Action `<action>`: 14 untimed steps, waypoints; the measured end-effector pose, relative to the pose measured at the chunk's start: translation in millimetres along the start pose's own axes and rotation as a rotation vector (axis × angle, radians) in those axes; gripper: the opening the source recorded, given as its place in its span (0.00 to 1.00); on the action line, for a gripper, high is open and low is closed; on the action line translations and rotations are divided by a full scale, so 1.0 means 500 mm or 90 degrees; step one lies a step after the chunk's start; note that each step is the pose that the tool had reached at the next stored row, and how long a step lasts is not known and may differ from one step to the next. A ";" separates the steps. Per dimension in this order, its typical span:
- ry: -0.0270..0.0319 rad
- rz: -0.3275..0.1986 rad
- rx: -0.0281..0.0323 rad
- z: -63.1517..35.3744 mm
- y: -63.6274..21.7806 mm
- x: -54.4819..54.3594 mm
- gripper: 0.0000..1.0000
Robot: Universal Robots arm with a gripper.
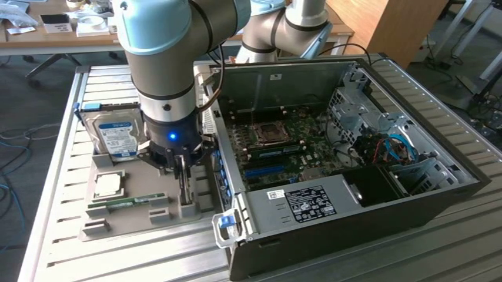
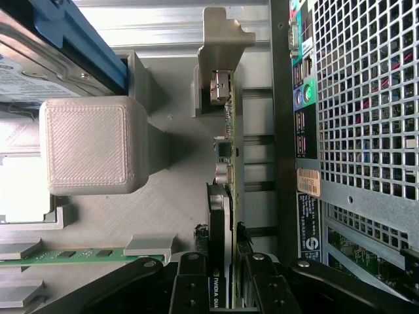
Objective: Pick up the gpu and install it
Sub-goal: 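Pick up the gpu and move the gpu toward the slot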
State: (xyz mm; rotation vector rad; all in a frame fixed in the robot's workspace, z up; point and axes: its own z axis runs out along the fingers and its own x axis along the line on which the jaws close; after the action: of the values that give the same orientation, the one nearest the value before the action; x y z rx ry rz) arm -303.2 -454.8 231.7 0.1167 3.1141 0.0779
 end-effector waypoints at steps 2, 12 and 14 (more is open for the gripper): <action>0.0000 0.000 0.0000 0.000 0.000 0.000 0.27; -0.0001 0.000 -0.0001 -0.014 0.001 0.000 0.27; -0.0001 0.000 -0.0001 -0.021 0.001 0.000 0.27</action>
State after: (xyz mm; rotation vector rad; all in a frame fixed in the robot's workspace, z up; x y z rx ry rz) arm -303.2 -454.7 242.4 0.1168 3.1139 0.0781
